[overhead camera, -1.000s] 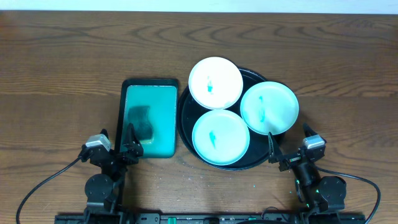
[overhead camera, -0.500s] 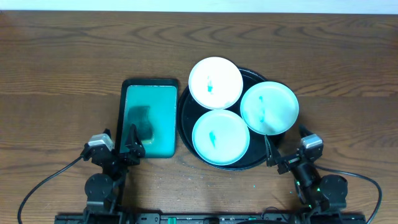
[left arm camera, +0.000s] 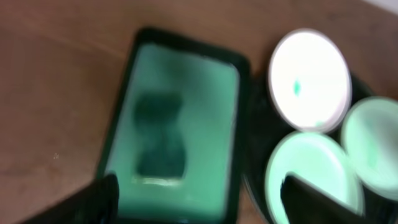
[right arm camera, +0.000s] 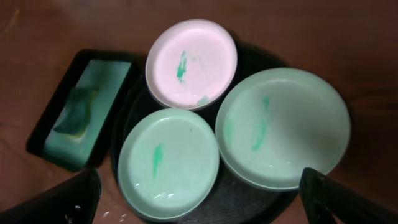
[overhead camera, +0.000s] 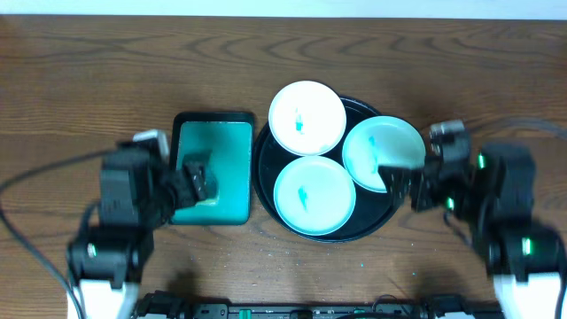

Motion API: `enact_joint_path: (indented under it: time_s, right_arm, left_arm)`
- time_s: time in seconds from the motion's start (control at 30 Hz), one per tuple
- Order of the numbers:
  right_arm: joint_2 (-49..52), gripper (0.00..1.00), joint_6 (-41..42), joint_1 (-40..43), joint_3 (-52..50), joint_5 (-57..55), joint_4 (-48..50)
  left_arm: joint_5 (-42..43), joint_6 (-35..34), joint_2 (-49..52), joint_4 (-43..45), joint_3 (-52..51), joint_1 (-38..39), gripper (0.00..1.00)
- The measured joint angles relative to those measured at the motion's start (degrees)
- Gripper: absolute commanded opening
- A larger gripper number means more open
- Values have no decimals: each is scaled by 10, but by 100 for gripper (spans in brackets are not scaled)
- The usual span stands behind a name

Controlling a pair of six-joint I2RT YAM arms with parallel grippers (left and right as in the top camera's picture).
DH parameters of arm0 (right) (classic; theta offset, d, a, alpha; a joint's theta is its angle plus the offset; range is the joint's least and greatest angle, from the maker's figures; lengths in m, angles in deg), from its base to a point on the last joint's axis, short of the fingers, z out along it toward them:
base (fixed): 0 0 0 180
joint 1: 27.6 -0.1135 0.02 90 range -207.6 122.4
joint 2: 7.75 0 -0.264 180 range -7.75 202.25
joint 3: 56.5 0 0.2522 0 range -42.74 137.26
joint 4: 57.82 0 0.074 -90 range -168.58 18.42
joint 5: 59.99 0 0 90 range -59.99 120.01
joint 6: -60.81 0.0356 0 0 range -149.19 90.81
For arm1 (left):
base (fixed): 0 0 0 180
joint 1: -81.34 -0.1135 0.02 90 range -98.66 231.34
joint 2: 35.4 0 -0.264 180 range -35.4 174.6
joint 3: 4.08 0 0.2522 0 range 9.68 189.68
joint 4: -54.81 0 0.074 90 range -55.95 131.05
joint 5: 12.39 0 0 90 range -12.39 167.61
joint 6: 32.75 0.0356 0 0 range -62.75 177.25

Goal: Clean dirty plates on tray and stack at the side

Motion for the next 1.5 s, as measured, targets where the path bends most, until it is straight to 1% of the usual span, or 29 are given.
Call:
enact_joint_path:
  time_s: [0.03,0.13,0.17,0.2,0.23,0.33,0.4,0.5,0.6,0.63,0.8,0.87,0.93,1.0,1.03,1.17,1.27,1.33,1.5]
  right_arm:
    - [39,99,2,0,27,8,-5]
    - [112,99,13,0,65,39,-5]
    - [132,95,15,0,70,55,-4]
    - [149,86,16,0,73,71,-3]
    - [165,80,16,0,73,85,-5]
    - [204,72,26,-13,73,97,-28]
    - [229,68,38,-44,68,68,-39]
    - [254,63,77,-106,41,-7,-38]
    - [284,49,123,-161,-7,-71,1]
    - [298,47,139,-172,-23,-86,18]
    - [359,29,202,-183,-83,-124,76]
    - [375,24,214,-183,-93,-129,86]
    - [388,15,223,-183,-96,-135,97]
    - [400,4,228,-183,-96,-138,120]
    - [405,1,232,-183,-96,-139,134]
    - [413,1,248,-183,-96,-136,153]
    - [414,1,254,-183,-96,-137,156]
    - [415,1,257,-183,-96,-137,157]
    - [415,1,260,-183,-96,-137,157]
  left_arm:
    - [12,0,28,-27,34,0,83]
    - [35,2,90,-89,109,0,83]
    - [40,2,102,-100,124,0,83]
    - [43,2,111,-109,134,0,83]
    - [47,2,117,-113,139,0,83]
    - [53,2,125,-127,143,0,83]
    - [55,2,125,-136,143,0,84]
    - [56,2,125,-143,143,0,83]
    - [56,2,125,-144,144,0,84]
    - [56,2,125,-146,144,0,83]
    - [49,2,125,-167,144,0,83]
    - [39,2,125,-176,144,0,84]
    - [33,2,126,-180,144,0,83]
    - [28,3,129,-181,144,0,83]
    - [26,3,132,-181,144,0,83]
    - [21,3,156,-181,144,0,79]
    - [18,0,189,-179,144,0,79]
    - [4,-15,219,-174,143,0,79]
    - [-19,-39,307,-109,129,0,78]
